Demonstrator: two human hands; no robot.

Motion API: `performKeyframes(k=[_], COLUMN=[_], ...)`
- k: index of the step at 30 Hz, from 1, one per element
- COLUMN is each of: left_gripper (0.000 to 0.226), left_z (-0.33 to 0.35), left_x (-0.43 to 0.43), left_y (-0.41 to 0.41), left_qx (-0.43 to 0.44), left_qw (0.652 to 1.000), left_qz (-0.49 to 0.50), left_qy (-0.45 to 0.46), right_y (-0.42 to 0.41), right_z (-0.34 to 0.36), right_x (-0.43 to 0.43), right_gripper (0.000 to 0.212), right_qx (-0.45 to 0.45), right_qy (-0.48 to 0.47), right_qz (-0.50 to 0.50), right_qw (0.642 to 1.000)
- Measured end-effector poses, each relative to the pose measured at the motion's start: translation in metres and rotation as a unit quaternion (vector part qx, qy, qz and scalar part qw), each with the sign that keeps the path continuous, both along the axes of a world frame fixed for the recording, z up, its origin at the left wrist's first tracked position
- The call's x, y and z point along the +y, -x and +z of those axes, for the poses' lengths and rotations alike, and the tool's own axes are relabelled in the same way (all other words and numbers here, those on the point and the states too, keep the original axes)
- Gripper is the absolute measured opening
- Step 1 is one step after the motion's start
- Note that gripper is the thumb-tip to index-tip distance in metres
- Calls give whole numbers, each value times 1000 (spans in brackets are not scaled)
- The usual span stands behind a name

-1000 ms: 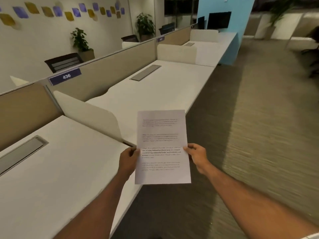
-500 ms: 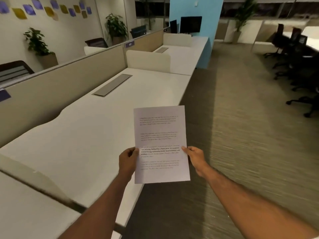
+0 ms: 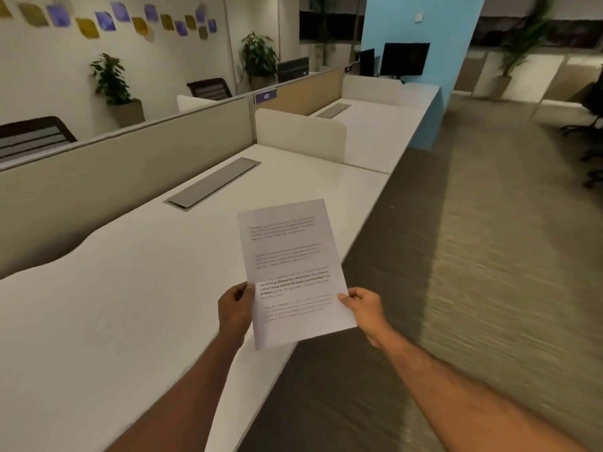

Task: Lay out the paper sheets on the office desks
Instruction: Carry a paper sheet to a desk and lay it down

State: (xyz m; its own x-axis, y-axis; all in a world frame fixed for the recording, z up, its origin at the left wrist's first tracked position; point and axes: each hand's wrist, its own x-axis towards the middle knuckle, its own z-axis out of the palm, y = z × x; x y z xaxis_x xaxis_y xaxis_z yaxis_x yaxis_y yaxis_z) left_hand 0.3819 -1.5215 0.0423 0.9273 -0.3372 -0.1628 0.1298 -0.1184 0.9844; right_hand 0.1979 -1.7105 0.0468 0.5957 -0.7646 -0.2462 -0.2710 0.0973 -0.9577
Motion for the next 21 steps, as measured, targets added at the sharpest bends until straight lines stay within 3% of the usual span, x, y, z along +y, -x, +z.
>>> performKeyframes(k=[13, 21], left_gripper=[19, 61], left_z=[-7, -51], left_x=[-96, -120], left_y=[-79, -146], left_qx=[-32, -131], left_qw=[993, 956], left_qz=[101, 148], left_qy=[-58, -216], right_y=[-149, -256], right_z=[7, -7], right_x=[-166, -217], right_gripper=[10, 17], right_qx=[35, 49], right_qy=[55, 89], right_qz=[147, 217], right_qw=[987, 971])
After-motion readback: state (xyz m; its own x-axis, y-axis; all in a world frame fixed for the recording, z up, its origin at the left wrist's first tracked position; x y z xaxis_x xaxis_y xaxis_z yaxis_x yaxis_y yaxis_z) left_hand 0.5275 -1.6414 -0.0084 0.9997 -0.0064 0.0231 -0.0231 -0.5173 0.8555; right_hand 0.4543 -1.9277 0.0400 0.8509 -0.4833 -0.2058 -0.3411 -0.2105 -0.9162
